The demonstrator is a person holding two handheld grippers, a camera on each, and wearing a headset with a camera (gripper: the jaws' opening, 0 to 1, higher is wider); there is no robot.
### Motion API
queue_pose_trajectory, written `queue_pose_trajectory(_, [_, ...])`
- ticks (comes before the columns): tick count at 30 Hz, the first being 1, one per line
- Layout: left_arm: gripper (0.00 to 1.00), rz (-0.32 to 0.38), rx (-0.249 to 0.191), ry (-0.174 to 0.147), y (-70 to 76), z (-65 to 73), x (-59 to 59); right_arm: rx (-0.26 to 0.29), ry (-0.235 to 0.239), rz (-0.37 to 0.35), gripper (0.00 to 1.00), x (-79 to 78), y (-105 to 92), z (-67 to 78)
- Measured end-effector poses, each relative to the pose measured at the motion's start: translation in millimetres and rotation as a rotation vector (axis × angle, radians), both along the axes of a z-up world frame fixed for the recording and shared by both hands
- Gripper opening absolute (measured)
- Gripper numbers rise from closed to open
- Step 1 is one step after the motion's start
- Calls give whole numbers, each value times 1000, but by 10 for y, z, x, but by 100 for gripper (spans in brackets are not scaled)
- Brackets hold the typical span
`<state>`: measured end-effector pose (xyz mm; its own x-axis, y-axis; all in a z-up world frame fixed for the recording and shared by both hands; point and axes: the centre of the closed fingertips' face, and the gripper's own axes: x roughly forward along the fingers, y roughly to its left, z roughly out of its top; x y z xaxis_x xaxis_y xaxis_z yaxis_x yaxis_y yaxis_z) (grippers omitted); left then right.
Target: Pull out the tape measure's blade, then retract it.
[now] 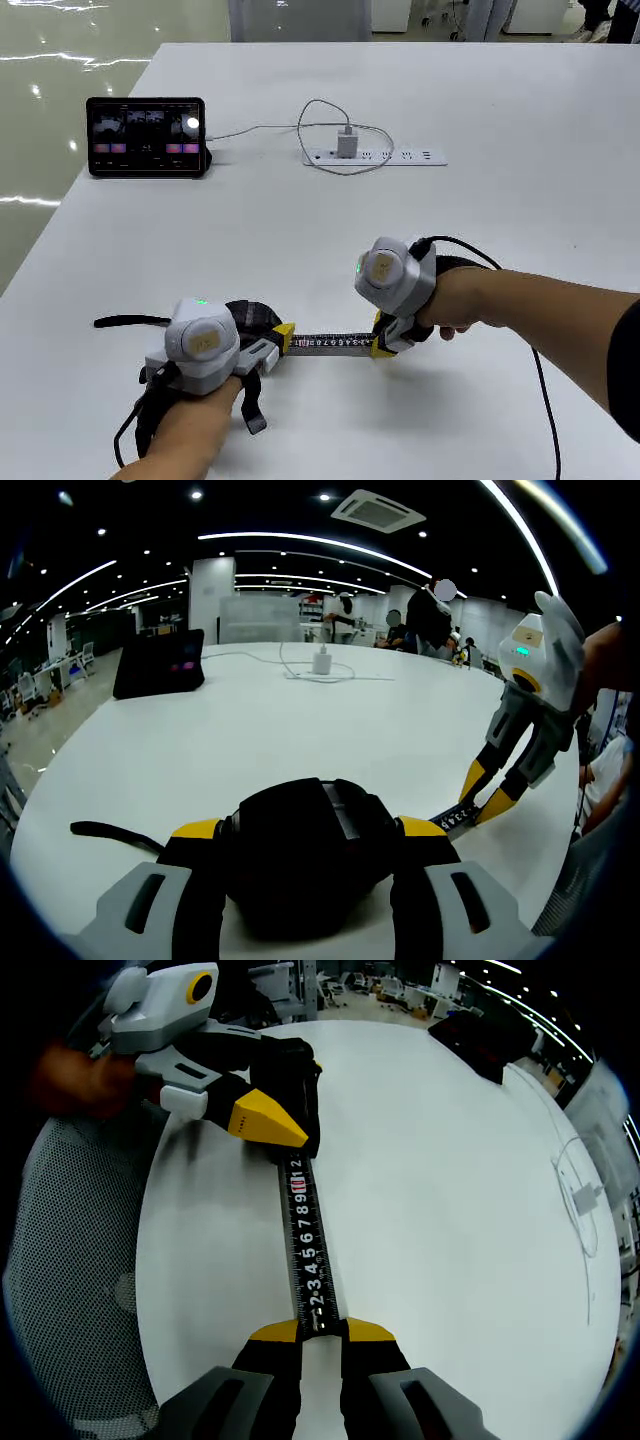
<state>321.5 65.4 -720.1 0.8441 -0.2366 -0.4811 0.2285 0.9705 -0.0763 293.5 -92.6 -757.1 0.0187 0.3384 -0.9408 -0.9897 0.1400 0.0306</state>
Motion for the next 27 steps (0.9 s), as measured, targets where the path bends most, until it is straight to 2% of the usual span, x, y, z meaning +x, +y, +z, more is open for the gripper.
queue_pose_trajectory(10, [63,-1,-21,7,6,3,-2,21,1,-17,10,-3,36,3])
queue_pose_trajectory(13, [63,-5,-16,7,3,1,-2,26,-1,-7,10,-5,53,5])
queue_pose_trajectory(15, [63,-6,-19,8,3,1,-3,33,-5,31,10,-6,68,4])
queue_pose_trajectory(27, [63,-3,-30,9,8,3,-7,46,2,2,10,-4,124,-4])
